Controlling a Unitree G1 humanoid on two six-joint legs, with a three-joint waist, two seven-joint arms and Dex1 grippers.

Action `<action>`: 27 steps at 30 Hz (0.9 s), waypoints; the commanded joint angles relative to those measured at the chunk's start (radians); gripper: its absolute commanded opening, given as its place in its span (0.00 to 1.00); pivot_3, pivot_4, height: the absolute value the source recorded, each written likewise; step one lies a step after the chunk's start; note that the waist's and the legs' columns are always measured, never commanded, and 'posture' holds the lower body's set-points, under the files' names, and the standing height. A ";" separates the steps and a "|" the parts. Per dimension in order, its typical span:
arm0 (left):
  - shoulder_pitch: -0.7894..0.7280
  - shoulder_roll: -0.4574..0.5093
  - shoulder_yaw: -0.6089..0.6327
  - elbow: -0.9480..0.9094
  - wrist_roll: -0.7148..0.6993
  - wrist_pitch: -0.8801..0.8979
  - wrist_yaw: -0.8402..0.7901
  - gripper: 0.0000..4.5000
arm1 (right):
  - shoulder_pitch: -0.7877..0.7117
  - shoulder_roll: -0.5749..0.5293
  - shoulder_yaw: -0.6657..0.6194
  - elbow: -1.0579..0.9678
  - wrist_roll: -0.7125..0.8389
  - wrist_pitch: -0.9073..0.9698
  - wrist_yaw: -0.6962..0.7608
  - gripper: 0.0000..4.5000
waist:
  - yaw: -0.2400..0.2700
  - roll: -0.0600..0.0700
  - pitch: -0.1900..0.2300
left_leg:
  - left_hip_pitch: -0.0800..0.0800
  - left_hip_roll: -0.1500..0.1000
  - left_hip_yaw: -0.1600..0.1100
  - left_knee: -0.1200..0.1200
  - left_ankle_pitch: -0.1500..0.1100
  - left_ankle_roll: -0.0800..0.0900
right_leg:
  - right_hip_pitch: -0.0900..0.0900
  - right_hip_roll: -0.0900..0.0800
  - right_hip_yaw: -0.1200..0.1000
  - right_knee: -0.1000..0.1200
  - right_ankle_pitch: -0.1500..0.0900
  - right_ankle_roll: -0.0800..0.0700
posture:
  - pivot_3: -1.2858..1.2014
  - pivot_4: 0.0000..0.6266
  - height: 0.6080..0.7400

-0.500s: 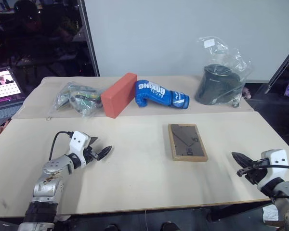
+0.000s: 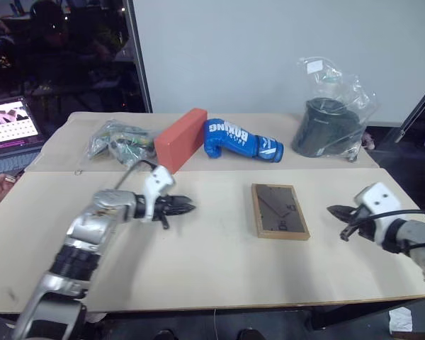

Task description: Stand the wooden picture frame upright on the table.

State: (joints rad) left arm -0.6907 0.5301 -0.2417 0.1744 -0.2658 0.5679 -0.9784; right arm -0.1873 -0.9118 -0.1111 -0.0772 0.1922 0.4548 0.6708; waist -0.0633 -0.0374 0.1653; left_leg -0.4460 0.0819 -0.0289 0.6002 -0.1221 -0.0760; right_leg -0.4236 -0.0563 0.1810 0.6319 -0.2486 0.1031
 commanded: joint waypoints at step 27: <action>0.064 -0.107 -0.070 0.080 0.247 0.026 0.129 0.02 | -0.255 0.414 0.277 0.101 -0.103 0.056 0.061 0.00 | -0.043 0.002 -0.001 | 0.010 -0.001 -0.005 -0.003 0.000 0.000 | 0.004 0.001 -0.003 0.016 -0.004 -0.004 | 0.52 0.24 0.85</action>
State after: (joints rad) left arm -0.6883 0.3587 -0.3147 0.2779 -0.0433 0.5160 -0.8354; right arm -0.4628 -0.5099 0.1339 0.0947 0.0629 0.4691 0.7062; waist -0.1067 -0.0358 0.1644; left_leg -0.4333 0.0808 -0.0340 0.5969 -0.1224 -0.0755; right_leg -0.4180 -0.0553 0.1780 0.6481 -0.2537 0.0999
